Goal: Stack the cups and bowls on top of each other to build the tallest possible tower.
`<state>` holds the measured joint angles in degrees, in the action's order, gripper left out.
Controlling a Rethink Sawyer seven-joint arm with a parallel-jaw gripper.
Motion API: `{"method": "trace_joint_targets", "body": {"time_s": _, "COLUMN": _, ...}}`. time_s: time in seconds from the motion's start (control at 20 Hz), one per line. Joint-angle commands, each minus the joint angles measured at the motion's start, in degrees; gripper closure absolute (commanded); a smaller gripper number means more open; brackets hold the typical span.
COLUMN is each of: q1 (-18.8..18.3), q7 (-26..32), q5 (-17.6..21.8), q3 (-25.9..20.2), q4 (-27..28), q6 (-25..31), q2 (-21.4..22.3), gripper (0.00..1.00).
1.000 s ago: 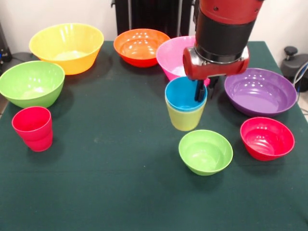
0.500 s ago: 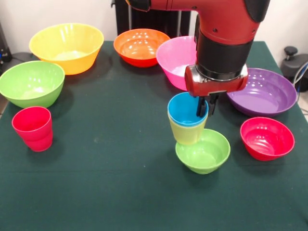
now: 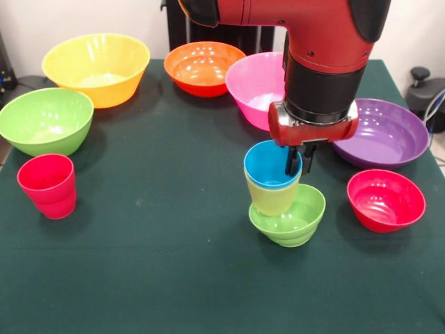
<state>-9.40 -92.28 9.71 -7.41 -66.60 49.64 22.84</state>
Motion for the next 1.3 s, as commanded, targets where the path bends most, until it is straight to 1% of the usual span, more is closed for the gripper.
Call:
{"method": "trace_joint_targets", "body": {"time_s": 0.05, "q1": 2.05, "q7": -11.07, "q5": -1.39, "q3": -0.85, "q4": 1.35, "q6": -3.84, "q2": -0.48, "gripper": 1.00}}
{"method": "trace_joint_targets", "body": {"time_s": 0.55, "q1": 1.83, "q7": -11.85, "q5": -2.96, "q3": -2.13, "q4": 1.20, "q6": -5.15, "q2": -0.53, "gripper": 1.00}}
{"method": "trace_joint_targets", "body": {"time_s": 0.7, "q1": 1.68, "q7": -12.07, "q5": -2.85, "q3": -2.22, "q4": -1.18, "q6": -7.44, "q2": 0.41, "gripper": 1.00}}
{"method": "trace_joint_targets", "body": {"time_s": 0.8, "q1": 1.63, "q7": -12.06, "q5": -2.73, "q3": -2.07, "q4": -1.84, "q6": -8.28, "q2": 0.63, "gripper": 1.00}}
{"method": "trace_joint_targets", "body": {"time_s": 1.15, "q1": 1.57, "q7": -11.52, "q5": -3.23, "q3": -1.98, "q4": -1.98, "q6": -10.96, "q2": 0.14, "gripper": 1.00}}
{"method": "trace_joint_targets", "body": {"time_s": 1.3, "q1": 1.30, "q7": -11.29, "q5": -3.44, "q3": -2.49, "q4": -2.62, "q6": -13.53, "q2": 0.00, "gripper": 1.00}}
